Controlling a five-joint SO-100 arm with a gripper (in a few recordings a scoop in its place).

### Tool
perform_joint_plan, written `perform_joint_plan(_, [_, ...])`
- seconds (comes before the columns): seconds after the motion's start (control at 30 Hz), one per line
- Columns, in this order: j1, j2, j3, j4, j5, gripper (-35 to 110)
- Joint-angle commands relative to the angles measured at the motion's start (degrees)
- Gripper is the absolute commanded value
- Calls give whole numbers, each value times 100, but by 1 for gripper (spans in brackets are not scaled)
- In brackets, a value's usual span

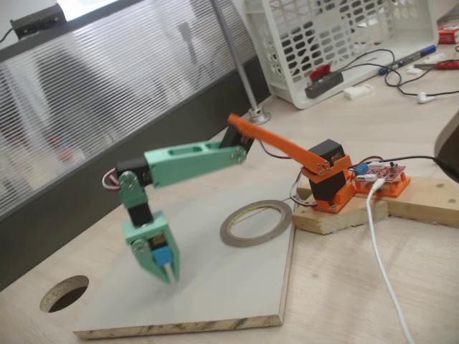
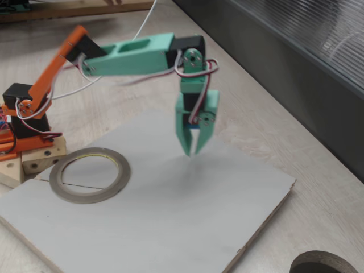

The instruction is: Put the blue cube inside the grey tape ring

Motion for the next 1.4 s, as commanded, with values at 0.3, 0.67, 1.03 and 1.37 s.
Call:
perform_joint_plan(0.3, [1063, 3067, 3217, -18, 53, 0])
perform_joint_plan(0.67, [4201, 3138, 3331, -26, 35, 0])
perform_joint_plan(1.03, [4148, 4896, 6152, -782, 35, 0])
perform_joint_plan(1.37, [4131, 5818, 8060, -2514, 35, 0])
